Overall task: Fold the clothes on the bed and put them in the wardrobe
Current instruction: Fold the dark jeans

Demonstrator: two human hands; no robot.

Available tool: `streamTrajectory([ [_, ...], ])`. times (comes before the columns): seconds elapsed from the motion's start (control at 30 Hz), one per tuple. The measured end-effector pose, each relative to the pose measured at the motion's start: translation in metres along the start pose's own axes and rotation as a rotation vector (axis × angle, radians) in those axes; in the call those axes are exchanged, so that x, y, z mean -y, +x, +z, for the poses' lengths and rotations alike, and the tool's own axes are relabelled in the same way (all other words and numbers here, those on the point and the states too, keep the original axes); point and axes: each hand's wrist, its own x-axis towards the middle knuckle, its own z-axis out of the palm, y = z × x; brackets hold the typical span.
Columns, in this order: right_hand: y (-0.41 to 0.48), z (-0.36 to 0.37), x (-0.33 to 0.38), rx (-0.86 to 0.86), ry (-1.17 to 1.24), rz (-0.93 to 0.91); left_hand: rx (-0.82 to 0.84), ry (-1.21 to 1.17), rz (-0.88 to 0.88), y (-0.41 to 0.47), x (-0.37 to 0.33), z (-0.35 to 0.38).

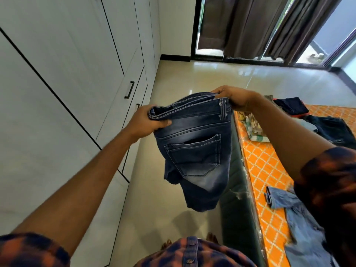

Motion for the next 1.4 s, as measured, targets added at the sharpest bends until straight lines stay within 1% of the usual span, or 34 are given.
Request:
streamTrajectory([
  [0.03, -0.005, -0.006, -0.004, -0.038, 0.040, -0.019, 0.005, -0.017, 0.005, 0.004, -0.007, 0.008],
  [0.1, -0.010, -0.019, -0.021, -0.243, 0.215, -0.074, -0.046, -0.078, 0.004, 0.014, -0.027, 0.019],
  [0.13, -0.013, -0.024, -0.033, -0.329, 0.350, -0.087, -0.086, -0.124, -0.002, 0.019, -0.037, 0.026],
  [0.2, -0.028, -0.021, -0.054, -0.454, 0.497, -0.096, -0.125, -0.139, 0.018, 0.034, -0.050, 0.036],
  [0.27, -0.042, -0.008, -0.079, -0.530, 0.447, -0.114, -0.094, -0.083, 0.016, 0.043, -0.057, 0.043],
  [0.3, -0.048, 0.000, -0.089, -0.562, 0.369, -0.135, -0.062, -0.060, -0.010, 0.046, -0.060, 0.046],
  [0.37, -0.052, 0.010, -0.104, -0.646, 0.275, -0.143, 0.079, -0.044, -0.059, 0.046, -0.063, 0.050],
  [0.4, -0.053, 0.014, -0.107, -0.670, 0.278, -0.143, 0.172, -0.072, -0.067, 0.043, -0.063, 0.047],
  [0.43, -0.059, 0.015, -0.102, -0.649, 0.322, -0.158, 0.287, -0.122, -0.065, 0.042, -0.065, 0.044],
  [0.47, -0.064, 0.010, -0.093, -0.592, 0.371, -0.185, 0.414, -0.200, -0.063, 0.043, -0.067, 0.037],
  [0.5, -0.069, 0.004, -0.083, -0.500, 0.416, -0.222, 0.551, -0.302, -0.068, 0.045, -0.070, 0.027],
  [0.53, -0.070, -0.006, -0.073, -0.398, 0.462, -0.257, 0.642, -0.395, -0.071, 0.051, -0.075, 0.019],
  [0.57, -0.064, -0.015, -0.066, -0.367, 0.463, -0.251, 0.641, -0.427, -0.070, 0.060, -0.078, 0.013],
  [0.6, -0.053, -0.024, -0.055, -0.416, 0.427, -0.222, 0.541, -0.328, -0.049, 0.075, -0.082, 0.011],
  [0.67, -0.025, -0.033, -0.040, -0.612, 0.242, -0.175, 0.149, 0.093, 0.039, 0.101, -0.085, 0.014],
  [0.7, -0.013, -0.037, -0.036, -0.667, 0.194, -0.172, -0.018, 0.249, 0.085, 0.110, -0.086, 0.017],
  [0.73, -0.005, -0.037, -0.034, -0.678, 0.205, -0.186, -0.103, 0.268, 0.118, 0.114, -0.082, 0.017],
  [0.77, -0.001, -0.039, -0.030, -0.683, 0.246, -0.226, -0.125, 0.184, 0.148, 0.119, -0.080, 0.014],
  [0.83, -0.003, -0.037, -0.027, -0.664, 0.326, -0.283, -0.126, -0.056, 0.156, 0.116, -0.074, 0.003],
  [0.93, 0.002, -0.031, -0.019, -0.546, 0.384, -0.336, -0.153, -0.292, 0.127, 0.110, -0.065, -0.010],
  [1.0, 0.011, -0.028, -0.007, -0.526, 0.415, -0.384, -0.231, -0.325, 0.119, 0.107, -0.064, -0.015],
  [1.13, 0.023, -0.026, 0.023, -0.543, 0.468, -0.437, -0.442, -0.369, 0.143, 0.090, -0.055, -0.007],
  [1.17, 0.025, -0.026, 0.029, -0.551, 0.450, -0.441, -0.446, -0.351, 0.133, 0.083, -0.044, 0.002],
  [1.2, 0.026, -0.026, 0.033, -0.565, 0.429, -0.446, -0.408, -0.305, 0.103, 0.076, -0.029, 0.014],
  [1.3, 0.024, -0.034, 0.042, -0.589, 0.419, -0.469, -0.179, -0.218, -0.080, 0.050, 0.016, 0.054],
  [1.37, 0.019, -0.041, 0.049, -0.578, 0.456, -0.487, -0.052, -0.179, -0.101, 0.041, 0.030, 0.077],
  [1.4, 0.017, -0.045, 0.052, -0.570, 0.480, -0.491, -0.038, -0.129, -0.092, 0.042, 0.033, 0.081],
])
